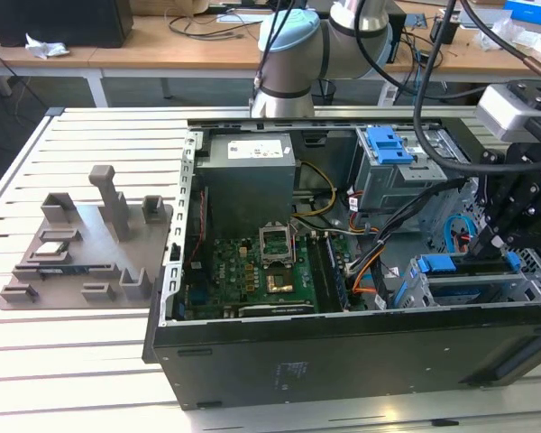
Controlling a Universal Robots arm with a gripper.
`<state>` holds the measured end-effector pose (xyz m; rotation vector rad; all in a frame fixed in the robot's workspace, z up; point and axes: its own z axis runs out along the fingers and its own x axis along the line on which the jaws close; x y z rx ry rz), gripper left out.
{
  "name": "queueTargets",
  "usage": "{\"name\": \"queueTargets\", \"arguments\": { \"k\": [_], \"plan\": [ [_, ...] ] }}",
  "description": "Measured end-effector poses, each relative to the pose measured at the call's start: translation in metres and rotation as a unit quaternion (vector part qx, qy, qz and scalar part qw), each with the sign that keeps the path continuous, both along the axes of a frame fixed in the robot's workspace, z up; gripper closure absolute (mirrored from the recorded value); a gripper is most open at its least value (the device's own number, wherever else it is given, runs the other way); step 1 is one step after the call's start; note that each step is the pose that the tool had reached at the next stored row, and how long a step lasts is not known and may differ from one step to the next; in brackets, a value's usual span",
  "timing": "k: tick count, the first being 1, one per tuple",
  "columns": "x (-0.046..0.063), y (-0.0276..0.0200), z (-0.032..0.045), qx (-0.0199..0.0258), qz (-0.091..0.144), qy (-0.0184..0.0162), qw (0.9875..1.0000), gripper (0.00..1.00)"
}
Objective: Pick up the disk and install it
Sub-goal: 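Insert the second disk wire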
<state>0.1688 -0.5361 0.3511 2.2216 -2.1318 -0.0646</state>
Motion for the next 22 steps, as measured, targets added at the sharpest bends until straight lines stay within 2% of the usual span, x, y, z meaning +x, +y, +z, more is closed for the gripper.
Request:
{"name": "queueTargets", "arguments": {
  "k": [2,3,4,6,9,19,22],
  "plan": [
    [0.0000,-0.0076,0.0001,0.0019,0.000,0.0000,1.0000,0.89],
    [0.0000,-0.0084,-0.0001,0.0028,0.000,0.0000,1.0000,0.89],
    [0.0000,-0.0084,-0.0004,0.0040,0.000,0.0001,1.0000,0.89],
    [0.0001,-0.0084,-0.0009,0.0107,0.000,0.0003,0.9999,0.89],
    [0.0010,-0.0084,-0.0018,0.0136,0.000,0.0008,0.9999,0.89],
    [0.0006,-0.0082,-0.0043,0.0162,0.000,0.0010,0.9999,0.89],
    [0.0006,-0.0036,-0.0045,0.0163,0.000,0.0010,0.9999,0.89]
  ]
}}
